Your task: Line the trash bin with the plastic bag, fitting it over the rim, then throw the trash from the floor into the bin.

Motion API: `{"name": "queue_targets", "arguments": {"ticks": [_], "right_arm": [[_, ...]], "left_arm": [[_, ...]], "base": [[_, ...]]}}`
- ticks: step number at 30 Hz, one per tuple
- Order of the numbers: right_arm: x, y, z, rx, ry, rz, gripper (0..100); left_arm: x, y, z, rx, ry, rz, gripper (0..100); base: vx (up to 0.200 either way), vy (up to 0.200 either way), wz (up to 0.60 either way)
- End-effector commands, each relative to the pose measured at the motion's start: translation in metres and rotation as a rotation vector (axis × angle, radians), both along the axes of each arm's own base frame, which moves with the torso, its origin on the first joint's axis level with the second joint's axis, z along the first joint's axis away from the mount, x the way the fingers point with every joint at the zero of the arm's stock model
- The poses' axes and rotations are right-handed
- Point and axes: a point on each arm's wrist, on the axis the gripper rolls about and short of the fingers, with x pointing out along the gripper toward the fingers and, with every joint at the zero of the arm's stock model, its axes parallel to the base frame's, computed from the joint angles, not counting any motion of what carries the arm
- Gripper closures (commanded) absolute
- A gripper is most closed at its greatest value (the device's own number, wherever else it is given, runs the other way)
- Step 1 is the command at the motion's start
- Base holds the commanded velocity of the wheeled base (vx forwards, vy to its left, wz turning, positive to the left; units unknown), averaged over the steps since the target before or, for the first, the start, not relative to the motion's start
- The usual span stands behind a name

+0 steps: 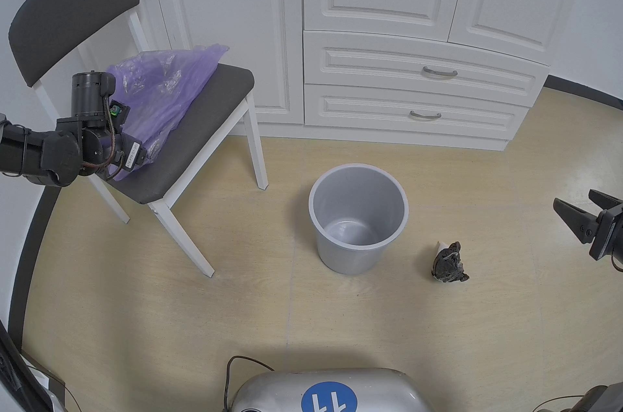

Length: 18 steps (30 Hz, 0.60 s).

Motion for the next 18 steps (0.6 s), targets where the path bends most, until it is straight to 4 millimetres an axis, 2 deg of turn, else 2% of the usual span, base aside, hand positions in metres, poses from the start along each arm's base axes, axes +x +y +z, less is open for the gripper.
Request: {"name": "queue_targets", "arguments": {"ticks": [1,8,16,18], "right_arm": [[-0.001,0.0,0.0,0.001,-0.004,0.0,0],[-0.001,0.0,0.0,0.002,-0.005,0.002,0],[-0.002,0.0,0.001,0.003,-0.01,0.002,0],[-0.002,0.0,0.001,0.002,-0.008,0.002,0]], "left_arm": [[-0.004,0.003,0.006,0.003,-0.015,0.005,0],[-0.01,0.0,0.03,-0.001,-0.079,-0.007,0],[-0.006,0.007,0.021,0.001,-0.054,0.013,0],[-0.006,0.007,0.012,0.004,-0.025,0.013,0]], "base": [[0.0,0.0,0.0],[0.0,0.0,0.0],[0.0,0.0,0.0],[0.0,0.0,0.0]]}}
